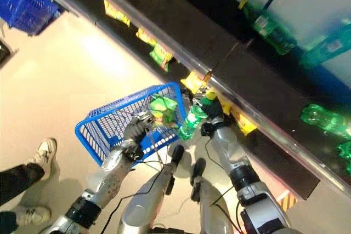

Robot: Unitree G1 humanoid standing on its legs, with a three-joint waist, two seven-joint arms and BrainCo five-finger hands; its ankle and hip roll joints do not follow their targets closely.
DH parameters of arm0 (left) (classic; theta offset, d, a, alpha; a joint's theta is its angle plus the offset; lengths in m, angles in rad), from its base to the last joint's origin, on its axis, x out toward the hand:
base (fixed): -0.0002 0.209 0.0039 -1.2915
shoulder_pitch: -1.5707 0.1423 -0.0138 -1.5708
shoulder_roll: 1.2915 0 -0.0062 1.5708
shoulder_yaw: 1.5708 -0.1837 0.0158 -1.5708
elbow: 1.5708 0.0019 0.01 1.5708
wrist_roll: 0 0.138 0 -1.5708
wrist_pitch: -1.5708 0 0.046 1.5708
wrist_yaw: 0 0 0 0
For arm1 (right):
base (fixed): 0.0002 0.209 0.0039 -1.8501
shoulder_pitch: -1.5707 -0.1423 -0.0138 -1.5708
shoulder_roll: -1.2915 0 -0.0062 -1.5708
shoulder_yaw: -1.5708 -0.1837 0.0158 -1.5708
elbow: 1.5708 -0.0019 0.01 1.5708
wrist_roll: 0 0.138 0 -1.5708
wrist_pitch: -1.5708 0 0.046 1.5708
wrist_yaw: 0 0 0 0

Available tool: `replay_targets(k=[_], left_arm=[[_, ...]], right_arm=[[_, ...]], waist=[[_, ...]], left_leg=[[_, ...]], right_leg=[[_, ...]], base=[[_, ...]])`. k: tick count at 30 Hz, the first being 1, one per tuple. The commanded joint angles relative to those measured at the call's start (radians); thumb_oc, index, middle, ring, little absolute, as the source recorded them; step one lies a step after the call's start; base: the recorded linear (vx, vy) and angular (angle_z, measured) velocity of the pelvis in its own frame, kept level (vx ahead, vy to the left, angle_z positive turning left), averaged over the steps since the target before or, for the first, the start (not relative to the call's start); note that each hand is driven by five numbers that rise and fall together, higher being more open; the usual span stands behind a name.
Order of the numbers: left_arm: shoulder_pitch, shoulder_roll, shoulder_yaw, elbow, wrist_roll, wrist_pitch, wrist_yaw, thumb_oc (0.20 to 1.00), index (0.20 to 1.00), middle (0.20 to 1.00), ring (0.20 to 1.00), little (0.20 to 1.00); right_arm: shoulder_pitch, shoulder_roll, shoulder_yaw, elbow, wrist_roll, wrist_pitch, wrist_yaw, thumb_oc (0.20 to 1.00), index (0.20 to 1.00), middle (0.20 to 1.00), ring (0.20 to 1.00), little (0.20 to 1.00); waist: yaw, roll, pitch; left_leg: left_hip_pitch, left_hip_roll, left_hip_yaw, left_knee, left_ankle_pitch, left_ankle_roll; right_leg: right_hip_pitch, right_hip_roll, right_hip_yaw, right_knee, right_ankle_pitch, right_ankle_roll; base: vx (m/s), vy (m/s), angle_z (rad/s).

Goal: Pick up the snacks into the basket

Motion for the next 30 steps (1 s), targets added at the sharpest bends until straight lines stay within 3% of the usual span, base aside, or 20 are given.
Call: replay_targets(k=[1,6,23,30], left_arm=[[-0.129,-0.064,-0.084,-0.132,0.059,-0.081,-0.057,0.2,0.2,0.2,0.2,0.2],[-0.181,-0.104,-0.144,-0.111,0.039,-0.076,-0.053,0.2,0.2,0.2,0.2,0.2],[-0.256,-0.157,-0.278,-0.137,-0.05,-0.078,-0.045,0.2,0.2,0.2,0.2,0.2],[-0.284,-0.153,-0.31,-0.202,-0.083,-0.082,-0.049,0.2,0.2,0.2,0.2,0.2]], right_arm=[[-0.091,0.021,0.007,-0.078,0.005,-0.082,0.014,0.2,0.2,0.2,0.2,0.2],[-0.141,0.027,0.052,-0.04,0.036,-0.082,0.019,0.2,0.2,0.2,0.2,0.2],[-0.35,0.065,0.113,0.119,0.054,-0.094,-0.035,0.2,0.2,0.2,0.2,0.2],[-0.464,0.044,0.079,0.391,0.049,-0.06,-0.071,0.2,0.2,0.2,0.2,0.2]], waist=[[0.024,-0.015,0.031],[0.033,-0.006,0.07],[0.047,0.018,0.07],[0.069,0.043,0.07]], left_leg=[[-0.049,0.014,0.038,0.188,-0.181,-0.047],[-0.079,0.016,0.027,0.206,-0.18,-0.05],[-0.207,0.003,0.004,0.223,-0.17,-0.056],[-0.238,-0.009,-0.007,0.229,-0.171,-0.058]], right_leg=[[0.007,-0.156,0.006,0.015,0.047,0.129],[-0.023,-0.156,-0.01,0.045,0.028,0.12],[-0.139,-0.163,-0.047,0.068,0.021,0.114],[-0.158,-0.17,-0.056,0.07,0.019,0.115]], base=[[-0.03,0.012,0.23],[-0.02,-0.016,0.2],[0.01,-0.007,0.04],[0.02,0.004,0.06]])
